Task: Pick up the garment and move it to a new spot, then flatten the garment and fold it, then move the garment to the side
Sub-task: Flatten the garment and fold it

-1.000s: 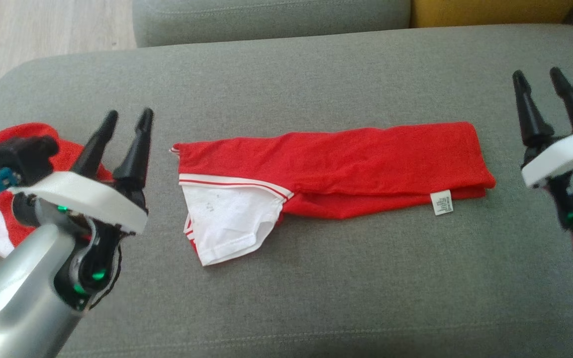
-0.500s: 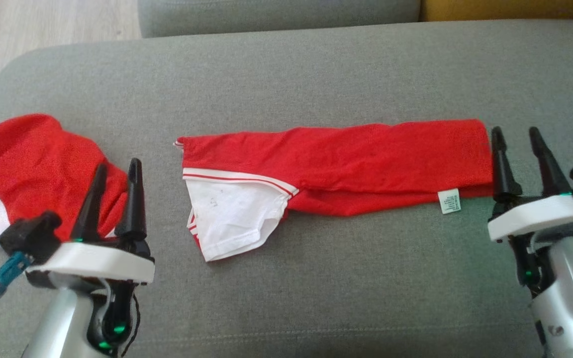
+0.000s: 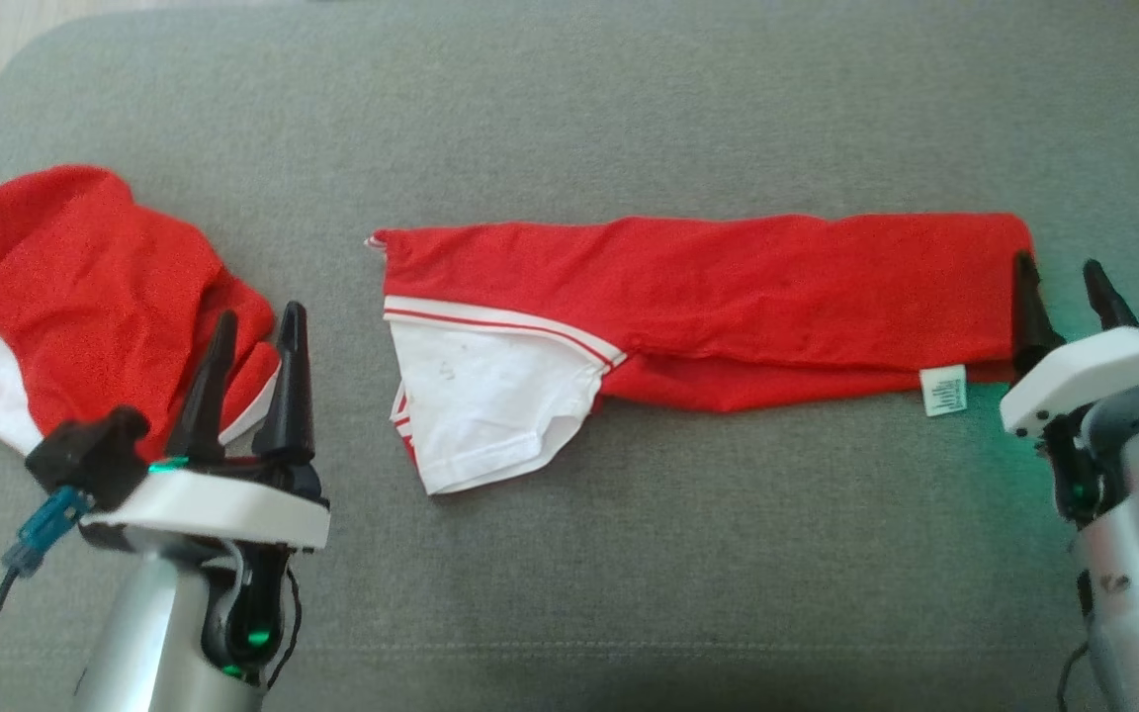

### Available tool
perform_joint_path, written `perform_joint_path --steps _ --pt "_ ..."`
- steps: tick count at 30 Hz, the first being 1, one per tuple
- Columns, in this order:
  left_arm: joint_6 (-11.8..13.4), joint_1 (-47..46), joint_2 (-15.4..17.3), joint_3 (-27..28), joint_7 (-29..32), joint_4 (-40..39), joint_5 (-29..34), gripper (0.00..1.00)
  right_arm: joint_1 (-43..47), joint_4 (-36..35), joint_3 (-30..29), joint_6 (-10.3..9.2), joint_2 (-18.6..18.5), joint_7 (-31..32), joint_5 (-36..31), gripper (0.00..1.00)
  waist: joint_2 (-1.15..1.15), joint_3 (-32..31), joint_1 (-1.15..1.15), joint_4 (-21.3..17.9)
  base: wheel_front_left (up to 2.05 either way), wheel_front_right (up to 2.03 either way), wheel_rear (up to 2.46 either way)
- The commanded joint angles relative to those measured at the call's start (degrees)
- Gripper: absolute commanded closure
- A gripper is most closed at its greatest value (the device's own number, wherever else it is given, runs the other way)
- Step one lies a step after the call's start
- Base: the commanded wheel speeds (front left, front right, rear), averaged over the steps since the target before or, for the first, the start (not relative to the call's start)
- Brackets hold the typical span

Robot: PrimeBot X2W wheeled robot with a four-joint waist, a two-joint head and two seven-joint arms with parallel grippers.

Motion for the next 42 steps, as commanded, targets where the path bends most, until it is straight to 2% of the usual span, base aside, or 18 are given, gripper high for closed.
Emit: perform_joint_path --steps 1,10,18,19,20,23,30,38,42 --pt "-0.2 -2.7 0.5 2.1 -0.3 -1.6 0.5 0.00 -1.6 -1.1 0.7 0.37 -0.2 0.3 -0.3 0.00 0.00 0.5 0.00 0.5 0.00 0.00 0.00" --pt "-0.5 -3.9 -0.4 3.5 -0.3 -0.7 1.0 0.00 -6.2 8.5 -3.6 0.37 -1.0 4.8 -2.9 0.00 0.00 2.4 0.00 2.3 0.00 0.00 0.00" --pt "-0.6 -4.4 0.1 2.9 -0.3 -1.0 0.5 0.00 -8.5 13.1 -3.7 0.37 0.2 6.0 -4.3 0.00 0.00 3.4 0.00 2.4 0.00 0.00 0.00" --pt "-0.6 -4.5 0.2 3.0 -0.3 -0.9 0.4 0.00 -8.6 13.6 -3.4 0.37 0.5 6.5 -4.0 0.56 0.00 3.5 0.00 2.3 0.00 0.00 0.00" --pt "-0.6 -4.6 0.3 3.0 -0.3 -0.9 0.4 0.00 -8.8 14.0 -3.0 0.37 0.7 7.0 -3.7 0.98 0.00 3.5 0.00 2.2 0.00 0.00 0.00" --pt "-0.6 -4.9 0.4 3.3 -0.3 -0.9 0.4 0.00 -8.8 14.3 -1.4 0.37 0.8 7.7 -2.7 1.00 0.00 3.5 0.00 1.8 0.00 0.00 0.00" --pt "-0.6 -4.7 0.5 3.7 -0.3 -0.8 0.5 0.00 -9.1 13.9 -0.2 0.37 -2.6 6.0 -2.8 1.00 0.00 2.9 0.00 0.7 0.00 0.00 0.00" --pt "-0.6 -4.6 0.5 3.2 -0.3 -0.9 0.4 0.00 -10.4 13.6 0.4 0.37 -8.3 1.9 -11.0 1.00 0.00 2.6 0.00 -0.2 0.00 0.00 0.00" --pt "-0.6 -4.5 0.5 3.0 -0.3 -1.0 0.4 0.00 -11.0 13.5 -2.2 0.37 -11.0 0.9 -17.9 1.00 0.00 2.5 0.00 -0.2 0.00 0.00 0.00"
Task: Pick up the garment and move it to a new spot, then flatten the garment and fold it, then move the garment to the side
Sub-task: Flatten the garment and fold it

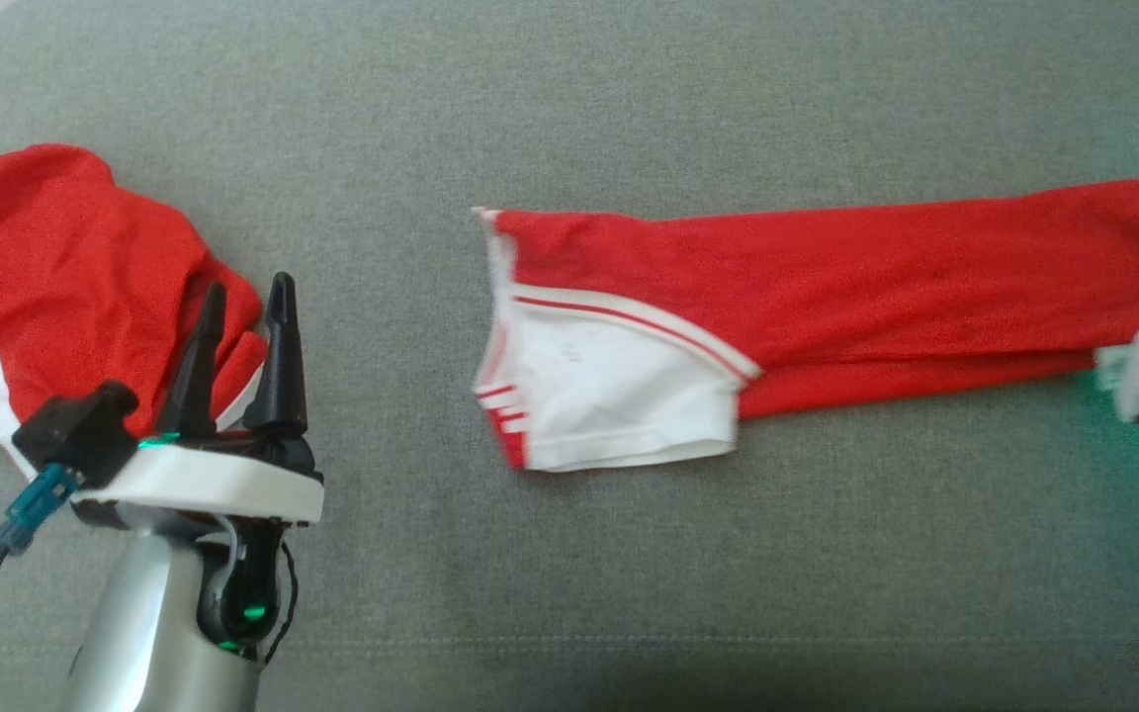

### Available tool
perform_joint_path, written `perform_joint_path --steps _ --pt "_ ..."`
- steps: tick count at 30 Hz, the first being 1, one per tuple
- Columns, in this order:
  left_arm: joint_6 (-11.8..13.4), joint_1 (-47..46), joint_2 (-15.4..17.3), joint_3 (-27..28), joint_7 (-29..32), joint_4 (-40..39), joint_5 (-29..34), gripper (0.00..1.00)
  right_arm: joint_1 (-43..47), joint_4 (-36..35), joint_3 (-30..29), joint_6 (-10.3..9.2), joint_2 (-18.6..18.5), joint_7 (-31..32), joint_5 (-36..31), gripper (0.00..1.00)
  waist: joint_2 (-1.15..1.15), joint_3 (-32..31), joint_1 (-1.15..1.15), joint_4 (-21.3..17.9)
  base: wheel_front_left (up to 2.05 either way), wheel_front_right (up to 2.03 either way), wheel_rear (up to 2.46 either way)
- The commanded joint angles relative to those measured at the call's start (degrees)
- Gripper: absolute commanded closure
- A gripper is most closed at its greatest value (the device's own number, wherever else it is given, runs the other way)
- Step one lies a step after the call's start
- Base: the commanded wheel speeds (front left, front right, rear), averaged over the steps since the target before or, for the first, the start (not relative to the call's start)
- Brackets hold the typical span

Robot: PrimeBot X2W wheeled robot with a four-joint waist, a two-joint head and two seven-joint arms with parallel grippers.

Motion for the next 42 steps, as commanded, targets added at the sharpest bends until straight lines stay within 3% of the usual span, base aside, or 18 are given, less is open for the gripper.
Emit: perform_joint_path --steps 1,5,9,16,22,29,36,42 --pt "-0.4 -2.0 1.2 1.6 -0.3 -1.9 0.0 0.00 -2.2 -1.8 -1.4 0.37 -2.5 -0.8 -3.2 1.00 0.00 -0.2 0.00 0.1 0.00 0.00 0.00" --pt "-0.4 -1.9 1.1 1.3 -0.3 -1.7 0.0 0.00 -1.9 -2.4 -5.3 0.37 -2.0 -0.7 -7.4 1.00 0.00 -0.7 0.00 0.2 0.00 0.00 0.00" --pt "-0.4 -1.5 0.8 1.0 -0.3 -1.1 -0.2 0.00 -1.4 -3.2 -7.2 0.37 0.9 -0.5 -10.7 1.00 0.00 -1.9 0.00 0.2 0.00 0.00 0.00" --pt "-0.4 -0.3 0.4 1.0 -0.3 -0.4 -0.2 0.00 -2.2 -5.0 -5.7 0.37 6.2 -0.3 -8.7 1.00 0.00 -4.6 0.00 -0.3 0.00 0.00 0.00" --pt "-0.4 0.9 0.0 1.3 -0.3 -0.1 -0.1 0.00 -2.3 -9.7 0.9 0.37 10.9 1.9 -2.7 1.00 0.00 -7.1 0.00 -1.2 0.00 0.00 0.00" --pt "-0.4 2.0 -0.5 2.0 -0.3 -0.3 0.0 0.00 0.8 -22.2 11.1 0.37 15.8 8.4 9.0 1.00 0.00 -8.9 0.00 -2.1 0.00 0.00 0.00" --pt "-0.4 1.8 -0.8 1.3 -0.3 -0.2 0.0 0.00 5.6 -33.1 18.3 0.37 17.1 11.8 17.5 1.00 0.00 -7.9 0.00 -1.3 0.00 0.00 0.00" --pt "-0.4 1.2 -1.1 0.8 -0.3 0.2 -0.4 0.00 8.8 -36.1 26.0 0.37 17.2 10.5 26.4 1.00 0.00 -6.9 0.00 -0.1 0.00 0.00 0.00"
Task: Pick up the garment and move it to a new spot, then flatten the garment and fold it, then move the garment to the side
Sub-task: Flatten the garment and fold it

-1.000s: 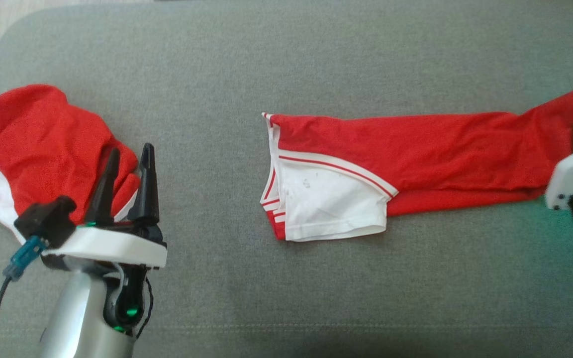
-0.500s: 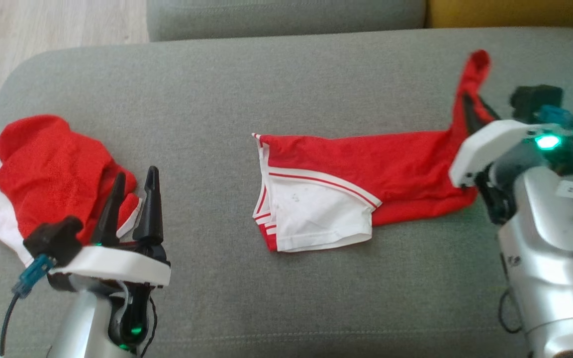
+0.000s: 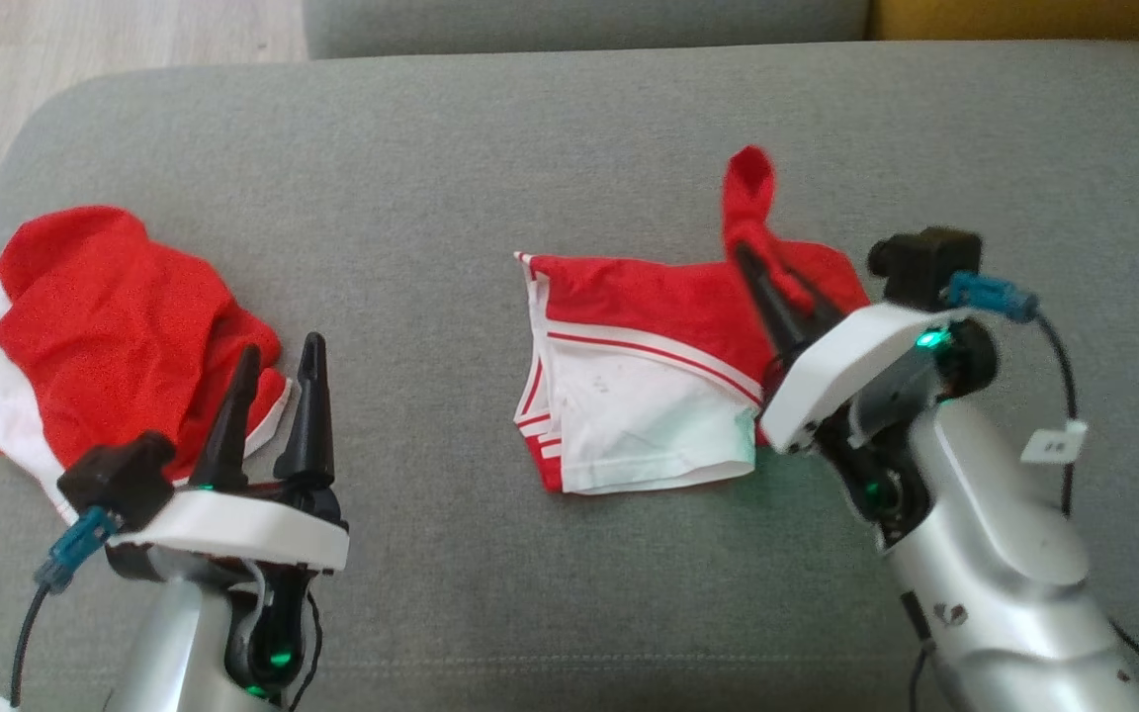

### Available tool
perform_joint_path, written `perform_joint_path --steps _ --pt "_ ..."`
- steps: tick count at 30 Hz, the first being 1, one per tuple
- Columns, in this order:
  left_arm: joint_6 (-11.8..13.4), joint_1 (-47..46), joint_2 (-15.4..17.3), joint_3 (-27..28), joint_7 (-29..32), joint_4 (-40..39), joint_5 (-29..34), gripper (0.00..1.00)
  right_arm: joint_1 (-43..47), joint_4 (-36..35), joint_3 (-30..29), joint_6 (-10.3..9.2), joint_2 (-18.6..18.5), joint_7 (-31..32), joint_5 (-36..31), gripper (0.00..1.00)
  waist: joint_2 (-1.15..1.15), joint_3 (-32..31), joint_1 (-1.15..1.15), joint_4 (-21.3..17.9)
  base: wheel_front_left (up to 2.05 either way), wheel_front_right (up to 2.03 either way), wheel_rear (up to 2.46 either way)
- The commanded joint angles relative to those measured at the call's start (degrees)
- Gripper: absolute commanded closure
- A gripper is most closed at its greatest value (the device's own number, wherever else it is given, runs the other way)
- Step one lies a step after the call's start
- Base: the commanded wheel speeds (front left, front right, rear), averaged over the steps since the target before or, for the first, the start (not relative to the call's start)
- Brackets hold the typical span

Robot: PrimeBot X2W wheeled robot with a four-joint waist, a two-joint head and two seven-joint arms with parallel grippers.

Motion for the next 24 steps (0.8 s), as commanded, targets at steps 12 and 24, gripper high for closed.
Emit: perform_joint_path --steps 12,24 --pt "-0.4 -4.2 -0.1 0.5 -0.3 -0.8 -1.1 0.00 -3.7 6.1 10.6 0.37 1.1 -8.0 9.1 1.00 0.00 2.8 0.00 3.6 0.00 0.00 0.00" --pt "-0.4 -4.5 0.1 0.3 -0.3 0.9 -1.9 0.00 -7.3 11.8 18.5 0.37 1.1 -12.9 21.4 0.00 0.00 3.0 0.00 4.3 0.00 0.00 0.00"
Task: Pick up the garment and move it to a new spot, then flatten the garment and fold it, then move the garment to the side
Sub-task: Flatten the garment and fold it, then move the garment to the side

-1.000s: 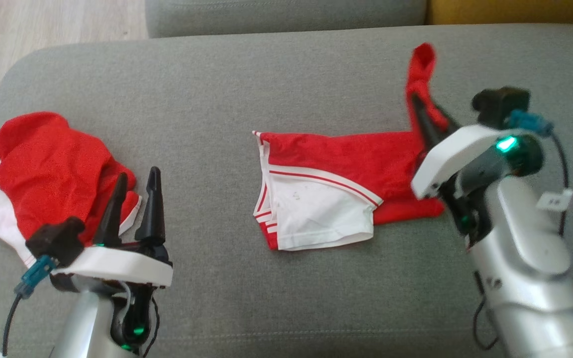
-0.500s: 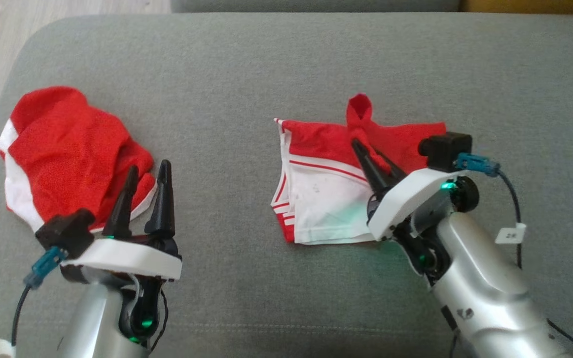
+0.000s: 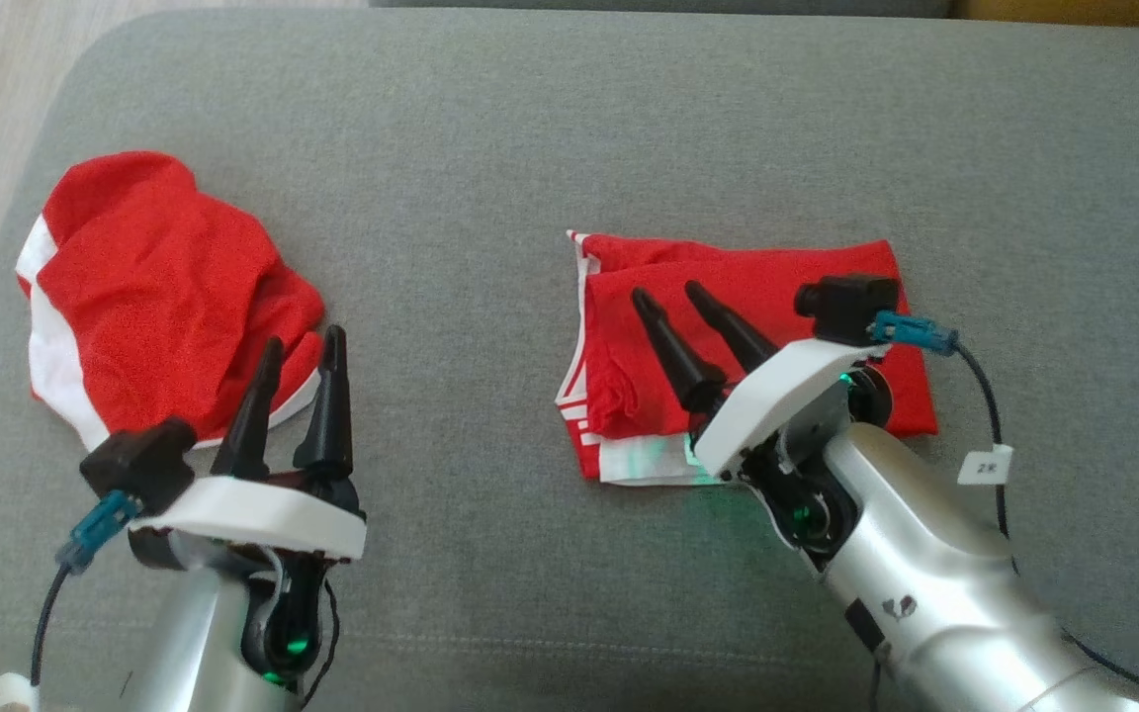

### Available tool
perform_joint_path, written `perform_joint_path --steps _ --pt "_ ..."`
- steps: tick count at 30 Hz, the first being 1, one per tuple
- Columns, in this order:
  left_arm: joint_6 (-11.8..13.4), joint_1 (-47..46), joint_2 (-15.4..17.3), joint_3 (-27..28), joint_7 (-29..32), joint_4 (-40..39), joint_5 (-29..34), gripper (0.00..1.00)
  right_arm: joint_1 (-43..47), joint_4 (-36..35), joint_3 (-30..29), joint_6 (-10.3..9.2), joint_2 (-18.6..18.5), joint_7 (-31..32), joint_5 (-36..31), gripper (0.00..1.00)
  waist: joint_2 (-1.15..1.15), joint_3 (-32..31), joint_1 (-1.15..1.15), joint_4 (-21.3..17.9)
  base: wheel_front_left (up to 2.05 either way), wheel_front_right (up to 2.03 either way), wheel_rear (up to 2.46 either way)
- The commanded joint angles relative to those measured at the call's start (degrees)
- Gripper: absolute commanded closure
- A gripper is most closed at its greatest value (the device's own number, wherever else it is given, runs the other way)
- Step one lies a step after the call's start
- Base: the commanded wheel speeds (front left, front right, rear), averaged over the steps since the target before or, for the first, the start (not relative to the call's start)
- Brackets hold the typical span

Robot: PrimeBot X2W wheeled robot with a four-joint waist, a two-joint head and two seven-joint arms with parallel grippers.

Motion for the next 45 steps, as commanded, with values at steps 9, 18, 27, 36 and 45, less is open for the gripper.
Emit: perform_joint_path --steps 9,18,27,36,45 --pt "-0.4 -2.0 0.6 2.9 -0.3 -2.0 -0.1 0.00 -9.4 8.9 -6.3 0.37 1.1 -7.5 -7.5 0.00 0.00 -1.3 0.00 -3.1 0.00 0.00 0.00" --pt "-0.4 -1.7 -0.1 3.2 -0.3 -4.4 0.2 0.00 -8.2 7.2 -15.8 0.37 -5.6 -13.4 -25.2 0.00 0.00 -2.2 0.00 -4.8 0.00 0.00 0.00" --pt "-0.4 -1.5 -0.5 4.5 -0.3 -7.4 2.5 0.00 2.5 -6.6 -26.2 0.37 -7.8 -13.8 -38.4 0.00 0.00 -2.6 0.00 -5.2 0.00 0.00 0.00" --pt "-0.4 3.1 -0.9 5.3 -0.3 -10.2 8.4 0.00 15.5 -18.9 -34.5 0.37 -2.8 -13.9 -44.8 0.00 0.00 -3.7 0.00 -5.8 0.00 0.00 0.00" --pt "-0.4 4.8 -1.1 5.8 -0.3 -12.7 10.2 0.00 18.9 -21.2 -35.7 0.37 -1.0 -13.9 -46.7 0.00 0.00 -4.2 0.00 -6.0 0.00 0.00 0.00"
